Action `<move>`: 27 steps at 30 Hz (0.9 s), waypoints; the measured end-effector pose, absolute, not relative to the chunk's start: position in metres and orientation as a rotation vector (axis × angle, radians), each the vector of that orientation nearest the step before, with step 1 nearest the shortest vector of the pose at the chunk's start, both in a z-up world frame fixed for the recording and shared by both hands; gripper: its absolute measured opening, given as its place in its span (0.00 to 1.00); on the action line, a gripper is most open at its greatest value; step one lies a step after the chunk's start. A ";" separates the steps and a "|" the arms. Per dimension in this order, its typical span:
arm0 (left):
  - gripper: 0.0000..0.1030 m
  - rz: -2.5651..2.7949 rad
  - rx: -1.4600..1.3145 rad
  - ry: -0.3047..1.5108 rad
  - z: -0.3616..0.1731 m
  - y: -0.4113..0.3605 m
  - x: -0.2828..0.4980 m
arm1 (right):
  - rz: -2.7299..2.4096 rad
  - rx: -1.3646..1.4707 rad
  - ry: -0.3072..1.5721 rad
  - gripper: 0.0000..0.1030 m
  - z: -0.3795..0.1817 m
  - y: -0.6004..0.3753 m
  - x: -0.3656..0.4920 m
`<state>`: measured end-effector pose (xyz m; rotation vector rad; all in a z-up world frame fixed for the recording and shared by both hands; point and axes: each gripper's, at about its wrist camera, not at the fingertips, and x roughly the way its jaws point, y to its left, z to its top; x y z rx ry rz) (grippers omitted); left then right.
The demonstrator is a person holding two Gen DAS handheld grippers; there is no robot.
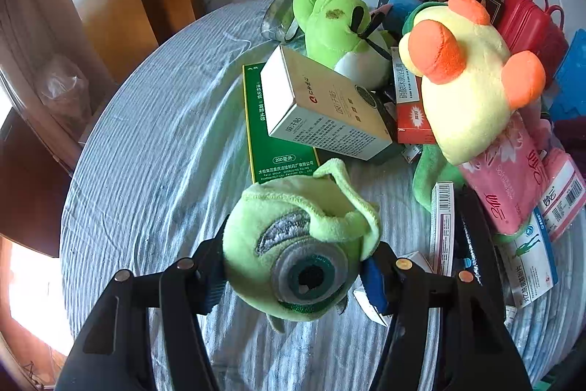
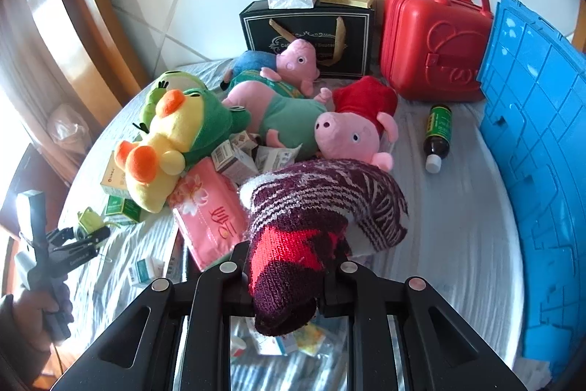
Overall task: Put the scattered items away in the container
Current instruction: 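Grasp the green one-eyed plush with the left gripper while the right gripper grasps the purple knit hat, then carry the green plush and purple hat with both grippers over the blue bin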
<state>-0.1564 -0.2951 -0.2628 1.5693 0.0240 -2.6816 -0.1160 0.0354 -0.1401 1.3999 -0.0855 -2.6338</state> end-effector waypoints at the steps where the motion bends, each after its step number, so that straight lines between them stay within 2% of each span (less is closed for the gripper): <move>1: 0.58 -2.684 1.565 0.020 -0.261 -0.294 -0.155 | -2.637 1.391 -0.088 0.19 -0.137 0.038 -0.115; 14: 0.58 -2.690 1.522 -0.001 -0.224 -0.261 -0.123 | -2.644 1.286 -0.113 0.19 -0.095 0.070 -0.094; 27: 0.58 -2.748 1.429 -0.033 -0.165 -0.225 -0.100 | -2.608 1.220 -0.145 0.19 -0.063 0.099 -0.062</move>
